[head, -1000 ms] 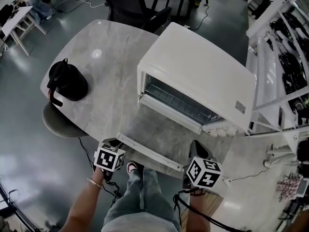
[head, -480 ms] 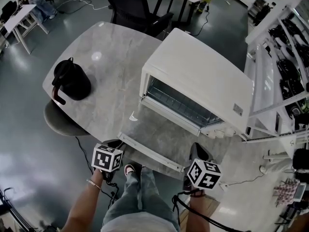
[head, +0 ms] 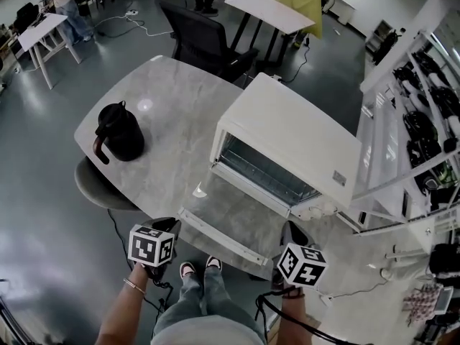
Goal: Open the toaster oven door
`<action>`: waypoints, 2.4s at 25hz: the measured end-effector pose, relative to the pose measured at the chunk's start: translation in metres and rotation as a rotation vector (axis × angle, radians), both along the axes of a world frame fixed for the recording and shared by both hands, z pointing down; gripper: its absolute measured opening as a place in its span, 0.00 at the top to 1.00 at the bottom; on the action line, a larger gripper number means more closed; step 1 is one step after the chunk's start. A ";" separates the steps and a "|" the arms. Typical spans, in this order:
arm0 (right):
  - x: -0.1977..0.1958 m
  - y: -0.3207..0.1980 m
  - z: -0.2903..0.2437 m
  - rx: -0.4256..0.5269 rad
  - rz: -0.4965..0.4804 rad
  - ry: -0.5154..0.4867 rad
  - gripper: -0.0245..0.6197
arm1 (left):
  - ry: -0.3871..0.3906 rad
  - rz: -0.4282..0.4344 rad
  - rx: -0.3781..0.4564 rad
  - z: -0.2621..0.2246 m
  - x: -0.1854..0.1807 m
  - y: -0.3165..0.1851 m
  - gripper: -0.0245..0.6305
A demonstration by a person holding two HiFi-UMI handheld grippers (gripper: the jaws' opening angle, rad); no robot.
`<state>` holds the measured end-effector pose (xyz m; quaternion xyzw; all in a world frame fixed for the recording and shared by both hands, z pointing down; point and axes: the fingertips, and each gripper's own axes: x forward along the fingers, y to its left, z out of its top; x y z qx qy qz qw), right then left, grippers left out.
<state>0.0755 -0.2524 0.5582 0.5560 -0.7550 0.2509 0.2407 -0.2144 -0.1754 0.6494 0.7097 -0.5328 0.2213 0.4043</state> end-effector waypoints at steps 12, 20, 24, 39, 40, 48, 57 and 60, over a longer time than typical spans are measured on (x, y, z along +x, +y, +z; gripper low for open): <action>0.009 -0.024 -0.113 0.253 0.015 -0.032 0.95 | 0.025 -0.028 0.504 -0.194 0.015 -0.094 0.93; 0.037 -0.038 -0.189 0.459 0.075 -0.056 0.95 | -0.014 0.005 0.774 -0.303 0.030 -0.128 0.95; 0.048 -0.037 -0.202 0.506 0.106 -0.065 0.95 | -0.023 -0.017 0.841 -0.320 0.030 -0.136 0.95; 0.057 -0.036 -0.186 0.478 0.143 -0.010 0.95 | -0.032 -0.022 0.791 -0.298 0.031 -0.143 0.96; 0.056 -0.036 -0.186 0.477 0.144 -0.010 0.95 | -0.033 -0.021 0.790 -0.297 0.030 -0.143 0.96; 0.054 -0.033 -0.182 0.463 0.146 -0.009 0.95 | -0.023 -0.003 0.774 -0.292 0.035 -0.143 0.96; 0.060 -0.029 -0.175 0.446 0.158 -0.010 0.95 | -0.016 0.011 0.754 -0.286 0.042 -0.141 0.96; 0.061 -0.031 -0.174 0.445 0.162 -0.009 0.95 | -0.019 0.007 0.744 -0.282 0.041 -0.142 0.96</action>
